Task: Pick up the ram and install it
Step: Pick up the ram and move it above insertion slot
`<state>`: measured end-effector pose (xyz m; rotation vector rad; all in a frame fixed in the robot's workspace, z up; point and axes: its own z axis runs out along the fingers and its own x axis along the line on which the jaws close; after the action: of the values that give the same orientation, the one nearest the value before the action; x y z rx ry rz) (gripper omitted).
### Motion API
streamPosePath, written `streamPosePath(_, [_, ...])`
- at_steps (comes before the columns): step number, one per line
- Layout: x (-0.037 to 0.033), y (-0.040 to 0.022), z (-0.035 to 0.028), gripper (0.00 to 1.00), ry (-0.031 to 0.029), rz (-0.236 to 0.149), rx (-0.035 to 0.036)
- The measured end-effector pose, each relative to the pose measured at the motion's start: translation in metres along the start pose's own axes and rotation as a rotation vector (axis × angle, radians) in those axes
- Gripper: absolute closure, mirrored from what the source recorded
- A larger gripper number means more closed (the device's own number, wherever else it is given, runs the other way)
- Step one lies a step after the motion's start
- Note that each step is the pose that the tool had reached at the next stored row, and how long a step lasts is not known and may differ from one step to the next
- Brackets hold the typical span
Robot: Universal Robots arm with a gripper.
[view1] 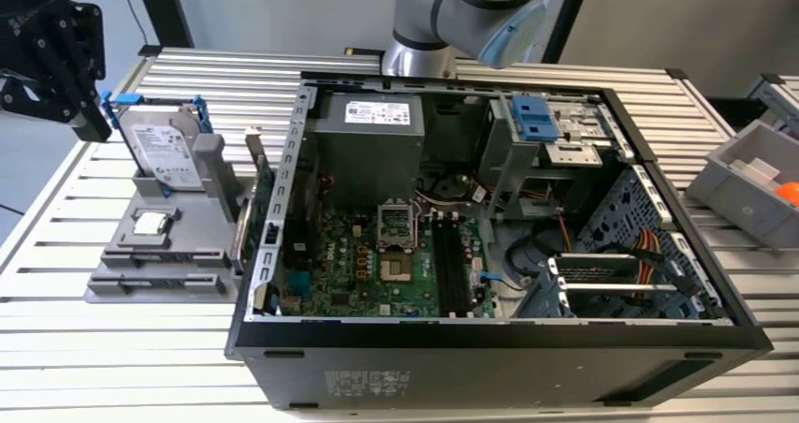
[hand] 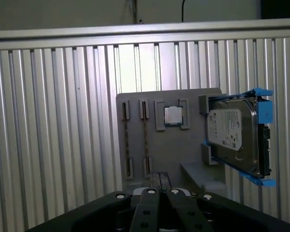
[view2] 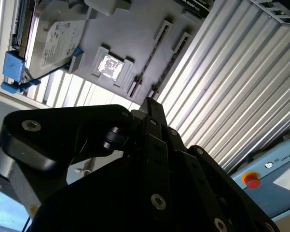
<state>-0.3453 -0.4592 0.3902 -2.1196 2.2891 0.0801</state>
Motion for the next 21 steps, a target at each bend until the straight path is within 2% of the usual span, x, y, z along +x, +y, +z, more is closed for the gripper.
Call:
streamPosePath(17, [0.0, 0.0, 0.0001, 1.0, 0.0005, -0.019, -0.0009])
streamPosePath(18, [0.0, 0.0, 0.0001, 0.0, 0.0005, -0.019, -0.0009])
streamPosePath(21, [0.0, 0.0, 0.0001, 0.0, 0.0005, -0.02, -0.001])
